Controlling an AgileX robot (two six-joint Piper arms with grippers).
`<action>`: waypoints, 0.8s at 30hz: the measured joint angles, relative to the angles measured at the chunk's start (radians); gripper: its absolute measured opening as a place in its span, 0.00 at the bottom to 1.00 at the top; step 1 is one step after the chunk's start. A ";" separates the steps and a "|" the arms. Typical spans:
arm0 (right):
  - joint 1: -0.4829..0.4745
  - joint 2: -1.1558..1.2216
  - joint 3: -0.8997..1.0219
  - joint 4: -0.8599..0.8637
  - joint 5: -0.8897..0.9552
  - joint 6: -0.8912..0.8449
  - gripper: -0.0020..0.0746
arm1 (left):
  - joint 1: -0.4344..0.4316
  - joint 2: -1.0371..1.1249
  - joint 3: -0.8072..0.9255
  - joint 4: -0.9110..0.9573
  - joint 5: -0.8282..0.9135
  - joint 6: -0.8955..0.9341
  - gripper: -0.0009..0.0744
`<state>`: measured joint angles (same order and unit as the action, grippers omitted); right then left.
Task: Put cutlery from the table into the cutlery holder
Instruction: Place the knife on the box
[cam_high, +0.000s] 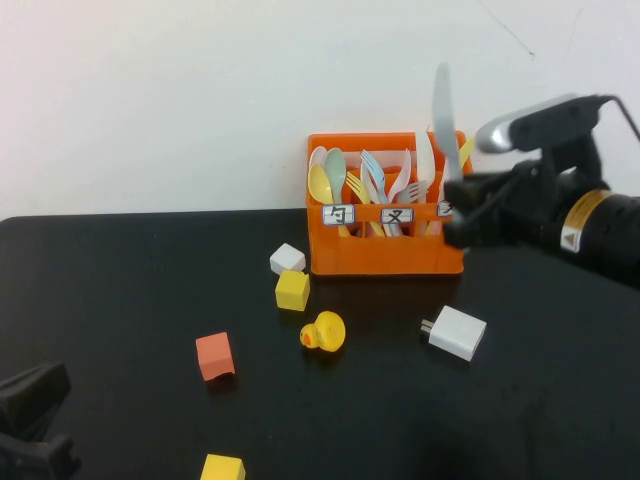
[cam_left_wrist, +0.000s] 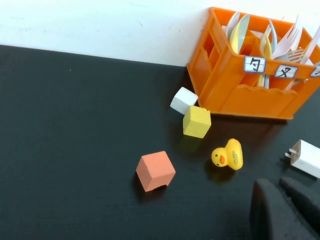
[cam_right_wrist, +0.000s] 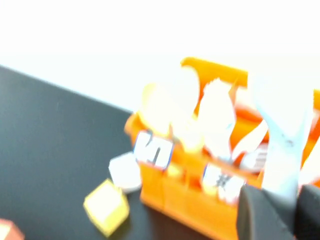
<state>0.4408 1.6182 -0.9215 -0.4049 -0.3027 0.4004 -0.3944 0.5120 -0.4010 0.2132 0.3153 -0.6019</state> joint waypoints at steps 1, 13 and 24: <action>-0.015 0.009 0.000 0.014 -0.036 -0.008 0.21 | 0.000 0.000 0.000 0.000 0.000 0.000 0.01; -0.080 0.180 -0.071 0.170 -0.233 -0.090 0.21 | 0.000 0.000 0.000 0.000 -0.015 0.000 0.01; -0.080 0.336 -0.307 0.269 -0.233 -0.239 0.21 | 0.000 0.000 0.000 0.000 -0.020 0.000 0.01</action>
<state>0.3609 1.9546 -1.2281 -0.1357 -0.5360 0.1611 -0.3944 0.5120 -0.4010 0.2132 0.2958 -0.6019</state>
